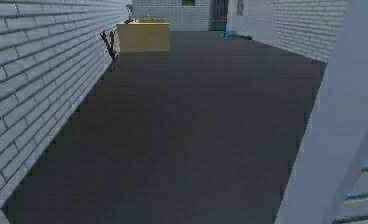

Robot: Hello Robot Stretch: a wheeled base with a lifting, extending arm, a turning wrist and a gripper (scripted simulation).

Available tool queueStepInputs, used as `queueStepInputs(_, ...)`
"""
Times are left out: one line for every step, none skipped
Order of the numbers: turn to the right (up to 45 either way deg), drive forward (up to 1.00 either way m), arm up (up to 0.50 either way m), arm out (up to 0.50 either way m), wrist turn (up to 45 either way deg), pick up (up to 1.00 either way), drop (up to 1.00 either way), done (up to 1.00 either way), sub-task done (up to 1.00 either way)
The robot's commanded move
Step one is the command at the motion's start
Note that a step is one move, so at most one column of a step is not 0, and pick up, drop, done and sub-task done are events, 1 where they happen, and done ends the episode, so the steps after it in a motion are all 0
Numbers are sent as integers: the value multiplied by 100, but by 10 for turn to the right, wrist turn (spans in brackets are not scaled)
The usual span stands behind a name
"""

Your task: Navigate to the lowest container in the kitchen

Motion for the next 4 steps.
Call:
queueStepInputs(0,30,0,0,0,0,0,0,0)
queueStepInputs(0,100,0,0,0,0,0,0,0)
queueStepInputs(0,100,0,0,0,0,0,0,0)
queueStepInputs(0,100,0,0,0,0,0,0,0)
